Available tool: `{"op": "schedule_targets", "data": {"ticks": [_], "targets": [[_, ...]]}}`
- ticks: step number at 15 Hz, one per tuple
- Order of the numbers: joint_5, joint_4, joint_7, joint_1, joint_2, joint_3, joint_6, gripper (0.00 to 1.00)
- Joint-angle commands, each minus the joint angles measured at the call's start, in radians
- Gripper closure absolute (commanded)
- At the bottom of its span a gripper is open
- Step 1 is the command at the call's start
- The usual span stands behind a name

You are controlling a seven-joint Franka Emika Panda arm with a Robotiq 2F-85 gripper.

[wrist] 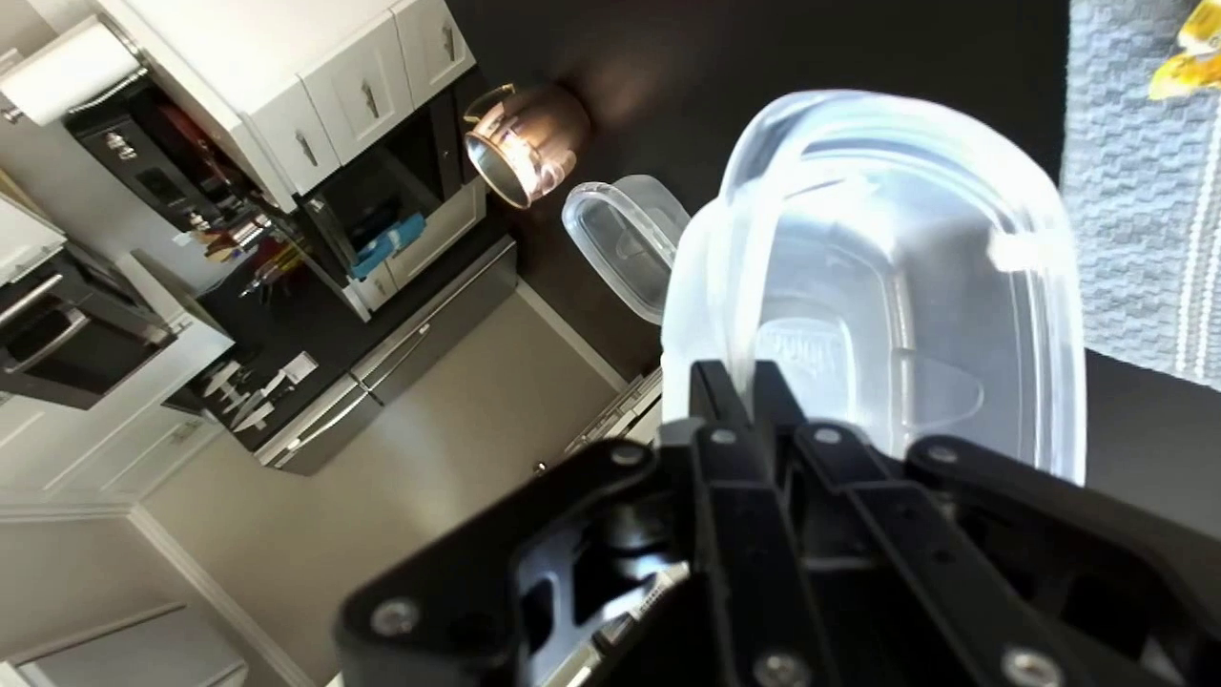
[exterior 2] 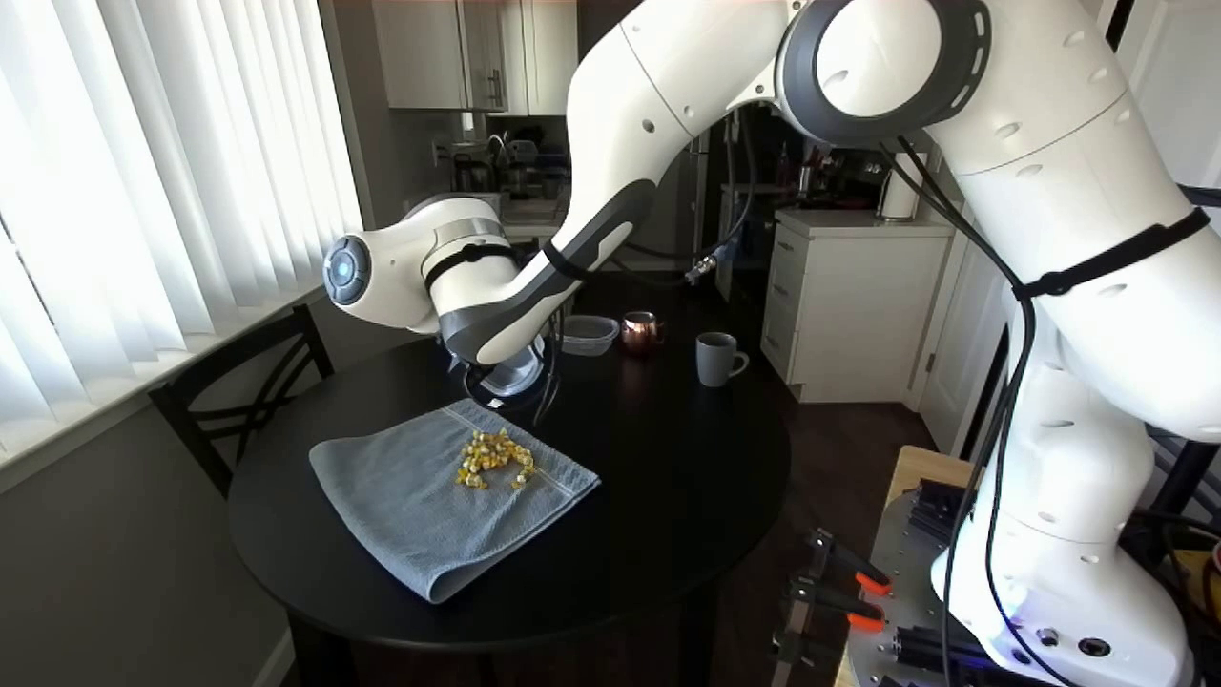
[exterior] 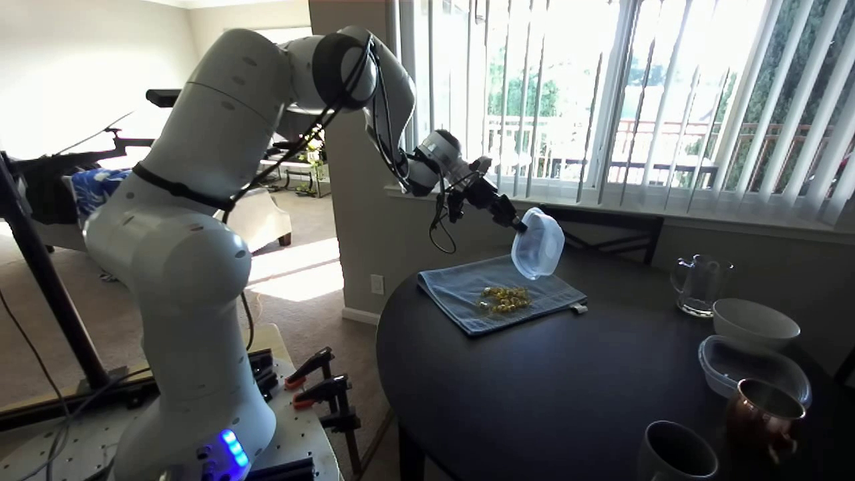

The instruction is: Pour the contents from the bowl onto the towel

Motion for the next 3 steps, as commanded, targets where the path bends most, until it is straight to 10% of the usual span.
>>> {"op": "schedule_targets", "data": {"ticks": [1,3], "targets": [[-0.056,-0.037,0.066,-0.017,-0.019,0.029,-0.032,0.95],[-0.064,-0.041,0.083,-0.020,-0.019,0.035,-0.043,0.95]]}}
